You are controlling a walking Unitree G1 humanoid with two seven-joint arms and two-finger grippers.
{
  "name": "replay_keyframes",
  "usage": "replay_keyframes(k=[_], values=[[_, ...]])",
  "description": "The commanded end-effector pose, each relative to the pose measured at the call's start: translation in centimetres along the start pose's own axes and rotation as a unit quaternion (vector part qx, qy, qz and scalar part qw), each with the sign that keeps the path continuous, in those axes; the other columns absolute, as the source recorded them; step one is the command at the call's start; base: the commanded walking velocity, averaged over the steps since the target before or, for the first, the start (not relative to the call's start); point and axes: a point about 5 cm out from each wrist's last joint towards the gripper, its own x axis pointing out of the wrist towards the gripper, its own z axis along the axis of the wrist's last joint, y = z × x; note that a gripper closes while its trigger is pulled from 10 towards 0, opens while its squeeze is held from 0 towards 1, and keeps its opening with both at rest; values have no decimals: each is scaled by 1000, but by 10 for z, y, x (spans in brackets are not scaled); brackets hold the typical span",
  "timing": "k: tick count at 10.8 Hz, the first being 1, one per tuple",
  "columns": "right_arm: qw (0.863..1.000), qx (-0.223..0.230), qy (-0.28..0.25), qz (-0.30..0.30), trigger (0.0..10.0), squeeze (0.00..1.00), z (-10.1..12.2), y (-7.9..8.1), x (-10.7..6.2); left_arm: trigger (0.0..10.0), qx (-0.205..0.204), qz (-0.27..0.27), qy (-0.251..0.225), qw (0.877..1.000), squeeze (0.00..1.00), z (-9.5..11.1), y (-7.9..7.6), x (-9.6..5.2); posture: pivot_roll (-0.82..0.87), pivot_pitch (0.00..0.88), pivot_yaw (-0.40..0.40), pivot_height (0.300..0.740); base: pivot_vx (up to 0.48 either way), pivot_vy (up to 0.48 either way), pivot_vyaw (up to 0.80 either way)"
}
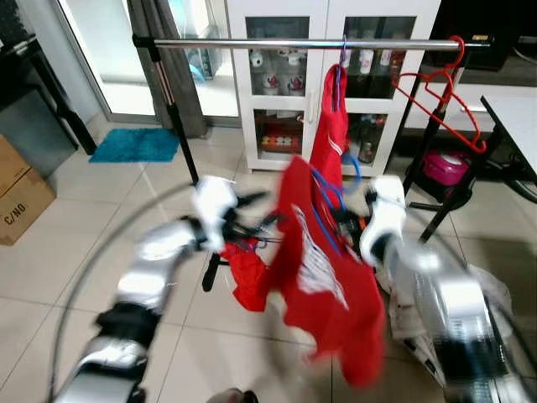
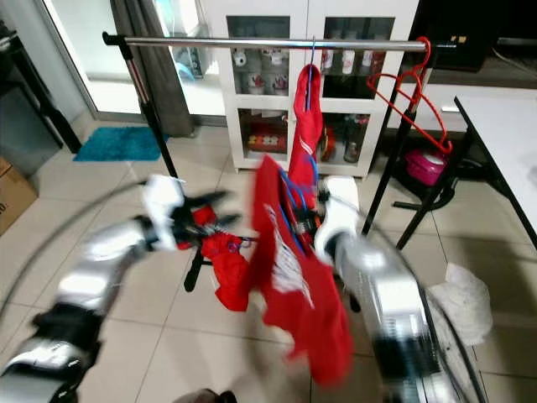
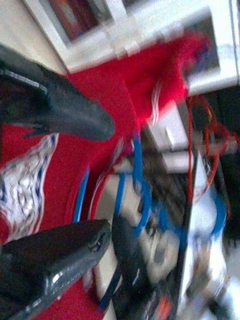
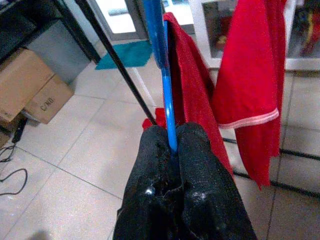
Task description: Hang hanger
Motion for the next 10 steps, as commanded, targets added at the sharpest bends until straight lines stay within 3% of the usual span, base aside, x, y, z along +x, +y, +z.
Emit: replay_keyframes(k=[1, 2, 3, 5, 6, 10], values=[[999, -12, -33, 2, 10000, 0, 0, 5, -10, 10000, -31, 81, -14, 996, 0, 5, 15, -19, -124, 0, 119, 740, 0, 0, 0], [999, -5, -29, -15, 10000, 0, -14, 4, -18, 10000, -45, 134, 0, 990, 0, 1, 20, -32, -117, 0, 115, 740, 0, 0, 0], [998, 22, -31, -51, 10000, 0, -37, 4, -28, 10000, -38, 238, 25, 970, 0, -12, 26, -50, -117, 0, 117, 740, 0, 0, 0], [998, 30, -34, -43, 10000, 0, -42, 14, -28, 10000, -27, 245, 39, 968, 0, -22, 13, -39, -137, 0, 148, 740, 306, 0, 800], [998, 27, -40, -44, 10000, 0, -40, 16, -29, 10000, 10, 216, 80, 973, 0, -29, 1, -28, -143, 0, 164, 740, 386, 0, 794], [998, 3, -46, -39, 10000, 0, -33, 19, -20, 10000, 5, 244, 79, 966, 0, -30, -2, -23, -104, 0, 142, 740, 441, 0, 731]])
